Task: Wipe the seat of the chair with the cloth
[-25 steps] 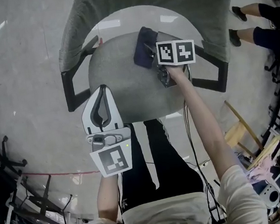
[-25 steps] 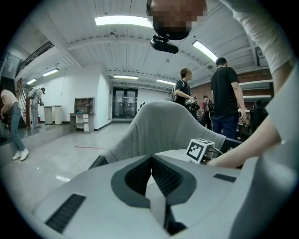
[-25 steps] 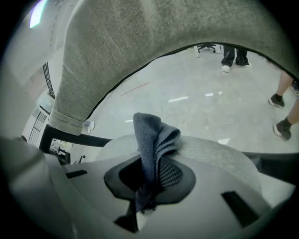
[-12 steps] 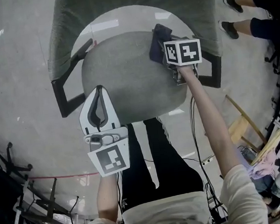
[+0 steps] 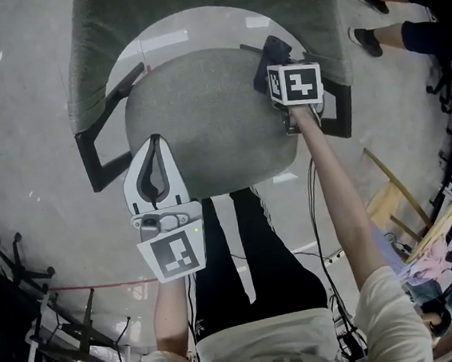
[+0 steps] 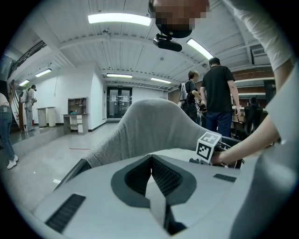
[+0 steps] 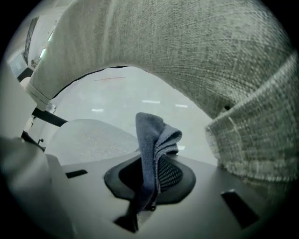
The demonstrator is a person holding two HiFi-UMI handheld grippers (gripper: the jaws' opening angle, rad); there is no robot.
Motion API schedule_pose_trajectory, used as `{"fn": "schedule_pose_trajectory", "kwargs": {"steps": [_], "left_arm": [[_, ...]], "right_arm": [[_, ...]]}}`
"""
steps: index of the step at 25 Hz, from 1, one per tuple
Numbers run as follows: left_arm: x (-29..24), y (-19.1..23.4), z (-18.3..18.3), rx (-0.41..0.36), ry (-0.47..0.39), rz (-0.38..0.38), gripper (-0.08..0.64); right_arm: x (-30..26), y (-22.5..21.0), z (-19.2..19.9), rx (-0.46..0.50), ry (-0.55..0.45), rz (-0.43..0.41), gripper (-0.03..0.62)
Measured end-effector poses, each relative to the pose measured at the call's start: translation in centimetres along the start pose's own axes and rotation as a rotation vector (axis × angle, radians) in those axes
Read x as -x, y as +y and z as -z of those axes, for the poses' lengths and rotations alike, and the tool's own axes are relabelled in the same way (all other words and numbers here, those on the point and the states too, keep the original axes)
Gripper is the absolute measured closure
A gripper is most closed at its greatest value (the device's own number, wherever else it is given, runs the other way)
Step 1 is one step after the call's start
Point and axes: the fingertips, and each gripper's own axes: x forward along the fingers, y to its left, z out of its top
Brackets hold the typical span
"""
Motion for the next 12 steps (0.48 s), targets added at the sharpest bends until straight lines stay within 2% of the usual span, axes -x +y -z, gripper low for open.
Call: {"fn": "schedule_pose_trajectory", "kwargs": {"steps": [4, 7, 12], "left_arm": [[0.3, 0.0, 0.0, -0.001, 0.006, -0.004, 0.545], [0.6, 0.5, 0.1, -0.002, 0.002, -0.018, 0.545], [1.7, 1.8, 0.6, -0.018, -0.008, -0.052, 0.545]], "right_arm": [[0.5, 0.1, -0.4, 0.044, -0.020, 0.009, 0.543], [0.6, 0.0, -0.4, 0.013, -0.027, 0.000, 0.543], [3.6, 2.4, -2.8, -0.028, -0.132, -0.102, 0.543]]}}
